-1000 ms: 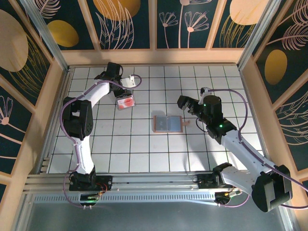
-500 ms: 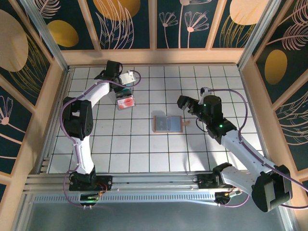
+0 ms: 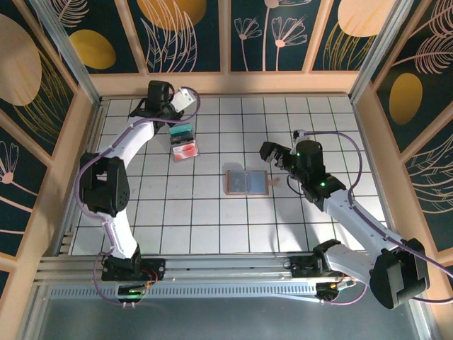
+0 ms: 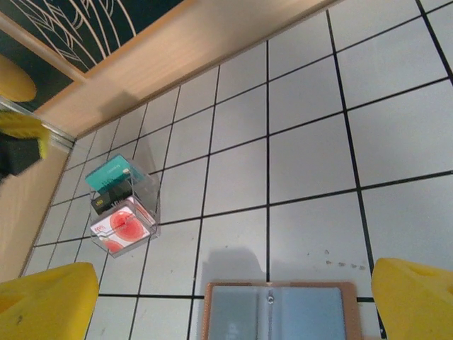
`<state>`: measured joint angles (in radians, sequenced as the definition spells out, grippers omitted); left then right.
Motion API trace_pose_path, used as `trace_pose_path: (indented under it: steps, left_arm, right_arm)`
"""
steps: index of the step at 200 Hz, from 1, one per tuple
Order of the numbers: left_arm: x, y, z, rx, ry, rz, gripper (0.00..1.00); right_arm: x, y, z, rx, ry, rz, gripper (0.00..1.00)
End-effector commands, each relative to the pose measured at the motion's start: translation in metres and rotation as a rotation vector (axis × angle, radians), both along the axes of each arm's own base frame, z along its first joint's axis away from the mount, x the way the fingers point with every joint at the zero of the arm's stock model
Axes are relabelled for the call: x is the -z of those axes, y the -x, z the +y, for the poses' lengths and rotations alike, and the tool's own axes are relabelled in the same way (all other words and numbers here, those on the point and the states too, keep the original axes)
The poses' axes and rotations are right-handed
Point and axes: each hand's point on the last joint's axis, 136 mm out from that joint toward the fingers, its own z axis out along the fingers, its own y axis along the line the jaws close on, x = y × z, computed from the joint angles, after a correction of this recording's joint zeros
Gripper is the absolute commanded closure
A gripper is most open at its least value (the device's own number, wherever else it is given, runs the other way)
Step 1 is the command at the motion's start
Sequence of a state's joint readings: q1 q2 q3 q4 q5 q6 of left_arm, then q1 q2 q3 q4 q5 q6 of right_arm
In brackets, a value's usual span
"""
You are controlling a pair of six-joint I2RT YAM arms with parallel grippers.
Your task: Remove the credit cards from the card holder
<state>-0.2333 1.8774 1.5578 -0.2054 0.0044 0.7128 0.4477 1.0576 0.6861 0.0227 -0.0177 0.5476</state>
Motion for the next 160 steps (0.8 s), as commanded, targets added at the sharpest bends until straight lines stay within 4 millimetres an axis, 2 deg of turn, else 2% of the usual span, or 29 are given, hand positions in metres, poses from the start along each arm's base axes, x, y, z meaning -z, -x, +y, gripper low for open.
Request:
trace_pose_path:
  steps: [1,13,16,21,24,34,57,69,98,102,142,146,160]
  left_arm:
    - [-0.054,0.007,-0.004,-0.049,0.204,-0.095,0.66]
    - [-0.07,0.014,-0.006,-0.056,0.277,-0.121,0.63]
    - [-0.075,0.015,-0.006,-0.059,0.296,-0.131,0.58]
    - [-0.075,0.017,-0.007,-0.065,0.323,-0.133,0.55]
    - [-0.088,0.022,-0.006,-0.066,0.346,-0.158,0.5]
    - [-0.101,0.03,-0.008,-0.063,0.408,-0.179,0.4]
    - [-0.117,0.049,-0.01,-0.063,0.535,-0.203,0.18]
    - [-0.123,0.059,-0.011,-0.067,0.598,-0.208,0.02]
    - [-0.127,0.081,-0.006,-0.107,0.751,-0.219,0.01]
    - [-0.128,0.083,-0.004,-0.116,0.771,-0.222,0.01]
    - [-0.107,0.107,0.011,-0.241,0.915,-0.191,0.01]
    - [-0.096,0.111,0.012,-0.256,0.92,-0.173,0.01]
    - [-0.089,0.123,0.018,-0.295,0.96,-0.179,0.01]
  right_arm:
    - [-0.008,-0.004,0.002,0.019,0.039,-0.007,0.01]
    - [-0.005,-0.004,0.005,0.017,0.055,0.001,0.01]
    - [-0.004,-0.005,0.005,0.018,0.06,0.004,0.01]
    - [-0.002,-0.004,0.007,0.015,0.066,0.009,0.01]
    - [-0.001,-0.004,0.007,0.015,0.07,0.012,0.01]
    - [0.002,-0.003,0.01,0.011,0.081,0.021,0.02]
    - [0.008,-0.001,0.014,0.002,0.095,0.035,0.02]
    - [0.012,-0.001,0.015,-0.002,0.107,0.046,0.02]
    - [0.025,-0.003,0.015,0.006,0.145,0.086,0.04]
    - [0.027,0.0,0.021,-0.009,0.151,0.091,0.04]
    - [0.05,0.003,0.036,-0.035,0.245,0.154,0.08]
    - [0.053,0.004,0.037,-0.037,0.257,0.161,0.08]
    - [0.062,0.005,0.043,-0.05,0.28,0.184,0.1]
